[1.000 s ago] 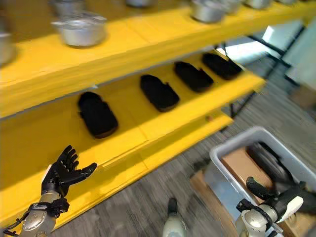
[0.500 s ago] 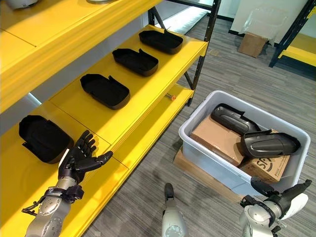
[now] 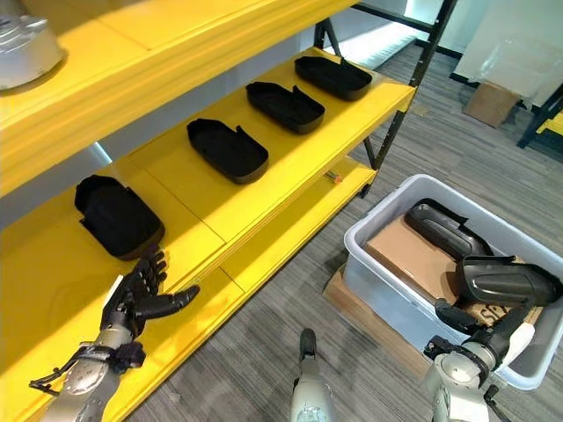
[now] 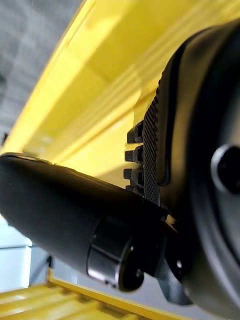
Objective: Move parts from the plastic box to the shelf.
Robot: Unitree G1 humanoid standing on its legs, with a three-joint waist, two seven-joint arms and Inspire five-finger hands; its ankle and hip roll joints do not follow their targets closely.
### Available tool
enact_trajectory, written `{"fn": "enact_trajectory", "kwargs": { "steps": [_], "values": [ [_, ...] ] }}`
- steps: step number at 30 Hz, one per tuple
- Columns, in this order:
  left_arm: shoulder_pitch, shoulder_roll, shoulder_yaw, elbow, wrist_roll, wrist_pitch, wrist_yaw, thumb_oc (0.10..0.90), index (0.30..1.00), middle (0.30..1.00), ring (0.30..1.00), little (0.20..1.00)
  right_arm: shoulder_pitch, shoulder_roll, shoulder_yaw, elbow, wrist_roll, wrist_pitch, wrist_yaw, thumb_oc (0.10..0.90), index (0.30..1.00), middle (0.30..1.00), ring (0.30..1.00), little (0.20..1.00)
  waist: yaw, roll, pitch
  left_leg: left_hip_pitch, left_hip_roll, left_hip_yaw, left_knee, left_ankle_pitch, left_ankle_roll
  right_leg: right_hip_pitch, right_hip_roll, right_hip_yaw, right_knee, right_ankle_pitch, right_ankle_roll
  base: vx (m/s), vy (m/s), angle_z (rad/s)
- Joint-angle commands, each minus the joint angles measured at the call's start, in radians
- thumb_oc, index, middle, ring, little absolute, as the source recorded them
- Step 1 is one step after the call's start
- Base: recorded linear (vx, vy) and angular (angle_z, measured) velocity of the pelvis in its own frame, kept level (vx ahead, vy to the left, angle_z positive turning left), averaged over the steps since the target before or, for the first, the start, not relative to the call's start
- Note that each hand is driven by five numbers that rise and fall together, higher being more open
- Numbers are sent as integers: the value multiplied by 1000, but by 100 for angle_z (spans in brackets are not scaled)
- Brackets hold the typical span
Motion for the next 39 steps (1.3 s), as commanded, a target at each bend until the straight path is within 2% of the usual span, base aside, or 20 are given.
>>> {"fn": "enact_trajectory", "kwargs": {
  "steps": [1, 2, 4, 5, 7, 8, 9, 11, 13, 18, 25, 31, 36, 39],
  "values": [
    [-139, 94, 63, -110, -4, -118, -18, 900, 1000, 1000, 1000, 1000, -28, -89, -63, -37, -22, -100, 15, 900, 1000, 1000, 1000, 1000, -59, 27, 7, -97, -114, -123, -40, 25, 234, 32, -33, 73, 63, -97, 135, -146, 172, 72],
    [-143, 99, 56, -115, 17, -116, -26, 900, 1000, 1000, 1000, 1000, -3, -68, -89, -33, -27, -123, 25, 900, 1000, 1000, 1000, 1000, -71, 27, 4, -113, -117, -139, -43, 30, 242, 27, -37, 143, 147, -144, 135, -179, 135, 82],
    [-106, 91, 91, -121, 20, -79, -14, 900, 1000, 1000, 1000, 1000, 56, -23, -115, -68, -37, -129, 56, 900, 1000, 1000, 1000, 1000, -65, 39, -9, -140, -100, -124, -66, 87, 239, 70, -4, 96, 285, -271, 110, -207, 121, 83],
    [-91, 87, 108, -114, 5, -61, 0, 900, 1000, 1000, 1000, 1000, 83, -1, -105, -100, -43, -126, 56, 900, 1000, 1000, 1000, 1000, -54, 43, -16, -160, -89, -130, -71, 107, 245, 88, 14, 80, 405, -347, 83, -181, 64, 41],
    [-91, 76, 125, -100, -8, -42, 1, 900, 1000, 1000, 1000, 1000, 92, 16, -86, -130, -54, -121, 30, 900, 1000, 1000, 1000, 1000, -40, 44, -25, -203, -81, -153, -53, 109, 262, 102, 45, 104, 573, -415, 56, -147, -9, 22],
    [-90, 69, 133, -97, -5, -36, -1, 900, 1000, 1000, 1000, 1000, 88, 20, -79, -135, -54, -120, 21, 900, 1000, 1000, 1000, 1000, -29, 39, -33, -230, -83, -163, -44, 109, 265, 112, 55, 108, 599, -448, 46, -124, -117, 69],
    [-81, 64, 146, -95, -4, -34, -7, 900, 1000, 1000, 1000, 1000, 84, 18, -75, -136, -38, -119, 22, 900, 1000, 1000, 1000, 1000, -12, 24, -49, -278, -85, -163, -22, 114, 260, 152, 61, 90, 545, -504, 34, -105, -173, 66],
    [-59, 47, 174, -92, -9, -46, -31, 900, 1000, 1000, 1000, 1000, 82, 10, -74, -129, -31, -121, 33, 900, 1000, 1000, 1000, 1000, 18, 5, -62, -321, -71, -148, 10, 128, 246, 241, 57, 22, 409, -536, 20, -73, -173, 11],
    [-30, 24, 199, -95, -40, -70, -36, 900, 1000, 1000, 1000, 1000, 50, -10, -64, -120, -16, -105, 42, 900, 1000, 1000, 1000, 1000, 40, -2, -59, -329, -40, -114, 15, 157, 217, 301, 48, -34, 278, -517, 28, -88, -122, -64],
    [-8, -9, 195, -91, -50, -90, -25, 900, 1000, 1000, 1000, 1000, 20, -29, -46, -109, -13, -77, 35, 900, 1000, 1000, 1000, 1000, 51, 9, -54, -281, -44, -122, -56, 195, 195, 309, 54, -53, 242, -484, 36, -29, -36, -26],
    [7, -28, 206, -80, -54, -98, -50, 900, 1000, 1000, 1000, 1000, 34, -21, -44, -104, -17, -57, -10, 900, 1000, 1000, 1000, 1000, 34, 14, -60, -205, -82, -141, -124, 191, 207, 282, 69, -43, 250, -468, 31, 4, -14, -17],
    [13, -24, 206, -81, -67, -85, -94, 900, 1000, 1000, 1000, 1000, 40, -1, -55, -89, 4, -27, -75, 900, 1000, 1000, 1000, 1000, 16, 21, -66, -153, -110, -139, -177, 184, 219, 249, 82, -34, 245, -444, 42, -37, -19, -10],
    [6, -24, 193, -82, -64, -69, -103, 900, 1000, 1000, 1000, 1000, 44, 5, -52, -59, 40, -14, -99, 900, 1000, 1000, 1000, 1000, 1, 22, -69, -128, -116, -137, -205, 189, 216, 228, 89, -20, 230, -422, 53, -79, -50, -14],
    [-4, -20, 185, -76, -74, -55, -144, 900, 1000, 1000, 1000, 1000, 63, 6, -69, -37, 66, -25, -98, 900, 1000, 1000, 1000, 1000, -18, 22, -73, -111, -119, -137, -205, 178, 212, 216, 90, 4, 189, -384, 63, -88, -121, -26]
  ]
}}
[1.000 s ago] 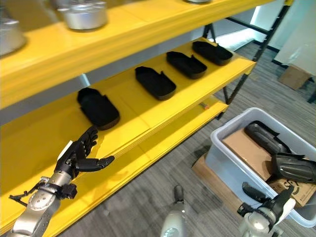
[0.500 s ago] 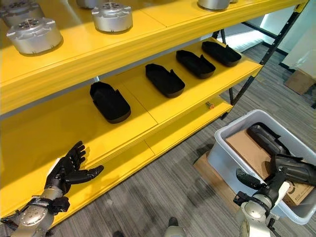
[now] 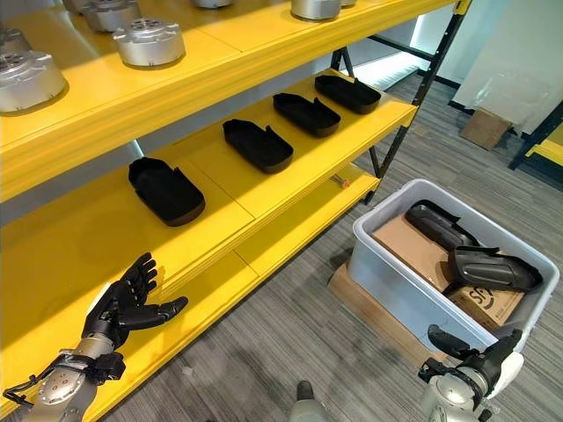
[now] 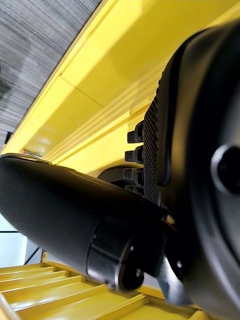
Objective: Move parts from the plastic box to the shelf.
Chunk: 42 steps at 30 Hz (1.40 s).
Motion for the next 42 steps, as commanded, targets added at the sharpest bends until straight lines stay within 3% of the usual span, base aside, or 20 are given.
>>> {"fn": "enact_trajectory", "kwargs": {
  "steps": [1, 6, 11, 19, 23, 24, 26, 27, 28, 29, 31, 32, 34, 35, 36, 38, 42],
  "values": [
    [-70, 36, 69, -82, -53, -82, -35, 900, 1000, 1000, 1000, 1000, -29, -63, -74, -25, -1, -74, -20, 900, 1000, 1000, 1000, 1000, -13, 16, -36, 51, -8, -87, 20, -86, 72, -17, -22, -60, 98, -71, 55, -55, -100, -19],
    [-94, 23, 19, -84, -61, -74, 17, 900, 1000, 1000, 1000, 1000, -169, -127, 5, 38, -7, -36, 20, 900, 1000, 1000, 1000, 1000, 16, 6, -35, 82, 5, -34, 46, -108, 64, -8, -31, -127, 51, -35, 49, -52, -182, -65],
    [-137, 13, -22, -89, -72, -59, 37, 900, 1000, 1000, 1000, 1000, -200, -137, 23, 51, -22, -16, 23, 900, 1000, 1000, 1000, 1000, 1, 8, -38, 77, 14, -56, 65, -116, 61, 7, 9, -80, 43, -55, 16, 9, -176, -57],
    [-244, -18, -105, -105, -146, -62, 32, 900, 1000, 1000, 1000, 1000, -137, -122, 60, -14, -123, -62, 7, 900, 1000, 1000, 1000, 1000, -67, 24, -37, 46, 49, -118, 105, -114, 42, 3, 68, 30, 101, -124, -31, -2, -209, -31],
    [-329, -65, -173, -113, -217, -73, 106, 900, 1000, 1000, 1000, 1000, -140, -127, 88, -34, -140, -79, 52, 900, 1000, 1000, 1000, 1000, -94, 25, -32, 40, 89, -135, 109, -98, 18, -12, 83, 52, 132, -148, -49, -21, -196, -21],
    [-364, -91, -207, -107, -195, -74, 153, 900, 1000, 1000, 1000, 1000, -153, -133, 120, -35, -163, -91, 88, 900, 1000, 1000, 1000, 1000, -96, 28, -34, 45, 122, -141, 106, -53, -11, -15, 94, 46, 142, -164, -60, -6, -174, -39],
    [-366, -97, -215, -105, -185, -78, 169, 900, 1000, 1000, 1000, 1000, -157, -134, 133, -41, -170, -97, 104, 900, 1000, 1000, 1000, 1000, -90, 27, -34, 42, 129, -156, 101, -43, -19, -19, 97, 43, 152, -173, -63, -10, -115, -50],
    [-363, -100, -226, -97, -165, -94, 199, 900, 1000, 1000, 1000, 1000, -164, -134, 158, -43, -178, -103, 131, 900, 1000, 1000, 1000, 1000, -76, 22, -33, 29, 134, -176, 98, -11, -19, -33, 103, 43, 157, -162, -73, 65, -106, -63],
    [-341, -101, -227, -88, -145, -121, 251, 900, 1000, 1000, 1000, 1000, -168, -137, 191, -50, -178, -111, 174, 900, 1000, 1000, 1000, 1000, -48, 19, -27, 15, 103, -260, 101, -18, -12, -29, 109, 67, 159, -164, -72, 115, -101, -55],
    [-326, -99, -223, -87, -143, -130, 266, 900, 1000, 1000, 1000, 1000, -165, -138, 206, -58, -179, -111, 189, 900, 1000, 1000, 1000, 1000, -32, 17, -22, 4, 77, -303, 103, -29, 1, -23, 113, 85, 156, -163, -71, 192, -51, -130],
    [-302, -94, -199, -86, -140, -127, 247, 900, 1000, 1000, 1000, 1000, -153, -139, 225, -76, -167, -108, 191, 900, 1000, 1000, 1000, 1000, -10, 14, -13, -33, 40, -334, 95, -24, 21, 0, 122, 111, 123, -147, -70, 135, -35, -215],
    [-296, -92, -190, -88, -144, -123, 234, 900, 1000, 1000, 1000, 1000, -141, -139, 224, -90, -153, -103, 186, 900, 1000, 1000, 1000, 1000, -9, 13, -10, -49, 40, -330, 86, -6, 15, 12, 124, 113, 105, -140, -68, 132, 30, -146],
    [-288, -91, -181, -84, -153, -125, 203, 900, 1000, 1000, 1000, 1000, -106, -130, 217, -122, -101, -89, 186, 900, 1000, 1000, 1000, 1000, -6, 13, -2, -117, 61, -329, 55, 91, -16, 52, 121, 117, 53, -123, -58, 135, 83, -53],
    [-287, -91, -180, -83, -154, -128, 198, 900, 1000, 1000, 1000, 1000, -94, -125, 225, -129, -78, -85, 193, 900, 1000, 1000, 1000, 1000, 5, 12, 5, -170, 81, -359, 49, 147, -35, 72, 117, 122, 31, -118, -55, 150, 139, -24],
    [-286, -93, -176, -81, -156, -133, 196, 900, 1000, 1000, 1000, 1000, -90, -122, 242, -129, -72, -89, 194, 900, 1000, 1000, 1000, 1000, 16, 12, 12, -202, 90, -394, 47, 165, -44, 84, 109, 126, 20, -115, -52, 142, 158, 57],
    [-273, -95, -166, -78, -158, -147, 198, 900, 1000, 1000, 1000, 1000, -88, -119, 256, -134, -73, -95, 199, 900, 1000, 1000, 1000, 1000, 27, 13, 19, -181, 79, -422, 8, 121, -34, 95, 90, 122, 23, -123, -41, 154, 199, 67],
    [-260, -94, -147, -64, -155, -153, 164, 900, 1000, 1000, 1000, 1000, -67, -108, 260, -137, -47, -99, 194, 900, 1000, 1000, 1000, 1000, 23, 20, 3, -109, 51, -396, -33, 80, -12, 92, 76, 97, 30, -123, -28, 143, 153, -34]
  ]
}}
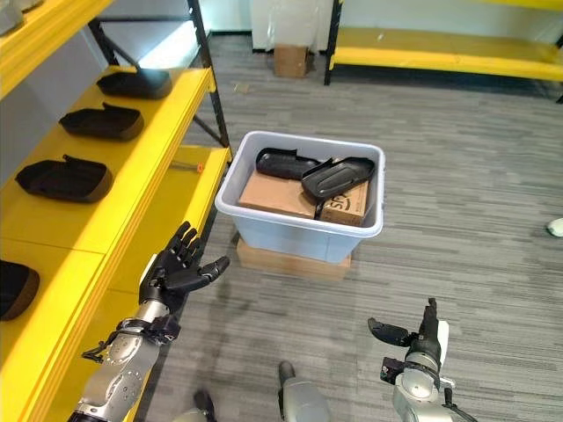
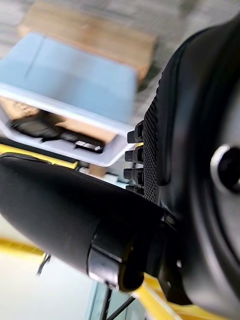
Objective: Move parts from the plastic box to the shelf.
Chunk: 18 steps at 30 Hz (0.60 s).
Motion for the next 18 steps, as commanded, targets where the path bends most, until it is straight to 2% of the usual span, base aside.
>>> {"fn": "enact_trajectory", "kwargs": {
  "steps": [1, 7, 12, 18],
  "values": [
    [-27, 39, 83, -109, 20, -127, -57, 900, 1000, 1000, 1000, 1000, -21, -47, -17, -90, 1, -91, -13, 900, 1000, 1000, 1000, 1000, -18, -12, -89, 19, -33, 37, 0, 71, 26, 137, -47, -84, -46, -59, 78, 144, 97, -23],
    [-12, 45, 103, -117, 25, -126, -56, 900, 1000, 1000, 1000, 1000, -31, -8, 8, -87, -22, -69, -19, 900, 1000, 1000, 1000, 1000, -6, -15, -119, 71, -73, 51, -12, 16, 56, 130, -53, -97, -58, -49, 92, 102, 34, -24],
    [0, 46, 109, -131, 38, -120, -55, 900, 1000, 1000, 1000, 1000, -45, 3, 25, -89, -28, -46, -23, 900, 1000, 1000, 1000, 1000, 6, -20, -131, 83, -85, 51, -12, -3, 65, 131, -54, -103, -80, -39, 96, 48, -15, -7],
    [19, 53, 128, -136, 35, -113, -67, 900, 1000, 1000, 1000, 1000, -70, 0, 34, -78, -45, -49, -26, 900, 1000, 1000, 1000, 1000, 20, -20, -142, 97, -89, 53, -12, -14, 65, 138, -57, -112, -98, -30, 99, 50, 1, -3]
  ]
}}
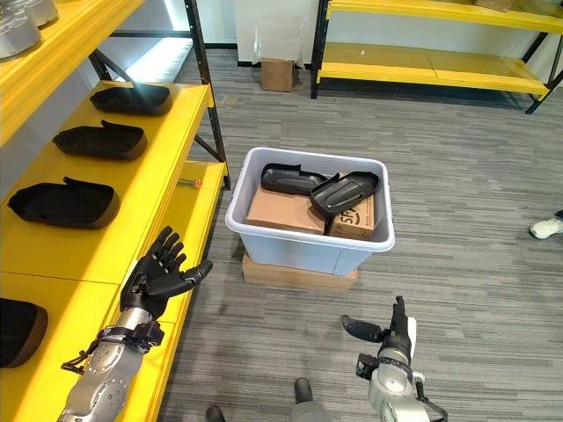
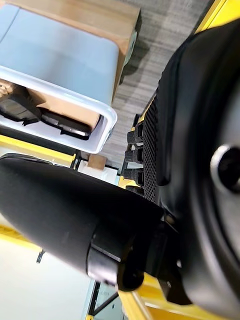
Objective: Move parts from the plastic box to the shelf.
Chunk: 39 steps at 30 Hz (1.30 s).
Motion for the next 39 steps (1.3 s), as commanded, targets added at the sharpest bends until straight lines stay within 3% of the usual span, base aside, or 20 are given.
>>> {"fn": "enact_trajectory", "kwargs": {
  "steps": [1, 12, 14, 16, 19, 20, 21, 25, 28, 29, 34, 39],
  "values": [
    [-26, 38, 55, -80, 32, -102, -33, 900, 1000, 1000, 1000, 1000, -19, -74, -41, -73, -57, -59, -23, 900, 1000, 1000, 1000, 1000, 10, 3, -100, -20, 8, -26, -6, -49, 24, 11, 18, -63, 64, -113, 0, 52, 44, -9],
    [-29, 48, 84, -70, 54, -93, -36, 900, 1000, 1000, 1000, 1000, -61, -75, -37, -82, -63, -58, -74, 900, 1000, 1000, 1000, 1000, 29, 5, -111, 1, -19, -31, -6, -69, 47, 10, -8, -64, 97, -116, 19, 62, 110, -10],
    [-35, 55, 94, -69, 66, -83, -54, 900, 1000, 1000, 1000, 1000, -80, -95, -45, -83, -254, -90, -70, 900, 1000, 1000, 1000, 1000, 35, 6, -110, 5, -32, -28, -3, -76, 60, 5, -16, -72, 129, -127, 26, 77, 209, -18],
    [-40, 62, 90, -58, 77, -95, -60, 900, 1000, 1000, 1000, 1000, -94, -107, -25, -108, -213, -54, -54, 900, 1000, 1000, 1000, 1000, 38, 8, -109, 5, -38, -18, 0, -79, 68, -3, -20, -83, 156, -134, 27, 45, 185, -17],
    [-46, 68, 110, -54, 69, -94, -67, 900, 1000, 1000, 1000, 1000, -100, -120, -29, -142, -218, -62, -51, 900, 1000, 1000, 1000, 1000, 45, 2, -98, 1, -55, 10, 9, -88, 96, -47, -30, -131, 257, -128, 40, -17, 252, -42],
    [-46, 67, 120, -50, 79, -104, -47, 900, 1000, 1000, 1000, 1000, -111, -119, -30, -149, -209, -83, -44, 900, 1000, 1000, 1000, 1000, 54, -1, -84, 3, -62, 35, 15, -99, 111, -105, -47, -177, 364, -98, 57, -51, 240, -111],
    [-40, 67, 126, -56, 83, -105, -36, 900, 1000, 1000, 1000, 1000, -117, -118, -36, -151, -197, -92, -34, 900, 1000, 1000, 1000, 1000, 61, -4, -75, 6, -65, 42, 22, -108, 112, -134, -61, -200, 387, -82, 62, -36, 167, -135],
    [-13, 70, 156, -69, 67, -104, -30, 900, 1000, 1000, 1000, 1000, -159, -107, -28, -128, -195, -93, -21, 900, 1000, 1000, 1000, 1000, 91, -19, -64, 24, -68, 55, 39, -131, 97, -150, -131, -249, 255, 1, 74, 16, -42, -73],
    [9, 73, 150, -60, 62, -119, -70, 900, 1000, 1000, 1000, 1000, -144, -79, -59, -106, -200, -70, -11, 900, 1000, 1000, 1000, 1000, 74, -37, -57, 65, -54, 50, 25, -155, 78, -185, -200, -176, 76, 172, 132, 100, -206, -23],
    [19, 75, 147, -66, 57, -126, -78, 900, 1000, 1000, 1000, 1000, -132, -76, -66, -106, -199, -72, -7, 900, 1000, 1000, 1000, 1000, 73, -38, -54, 73, -46, 51, 25, -160, 75, -188, -211, -170, 52, 186, 137, 137, -322, 25],
    [22, 77, 113, -78, 54, -139, -75, 900, 1000, 1000, 1000, 1000, -97, -74, -74, -105, -173, -56, -24, 900, 1000, 1000, 1000, 1000, 70, -47, -52, 72, -24, 38, 51, -175, 61, -156, -225, -164, 14, 179, 140, 49, -226, 64],
    [25, 63, 115, -87, 48, -115, -58, 900, 1000, 1000, 1000, 1000, -105, -79, -65, -88, -162, -28, -32, 900, 1000, 1000, 1000, 1000, 75, -45, -65, 85, -1, 52, 31, -148, 38, -118, -212, -200, 11, 136, 136, 50, -159, 9]
  ]
}}
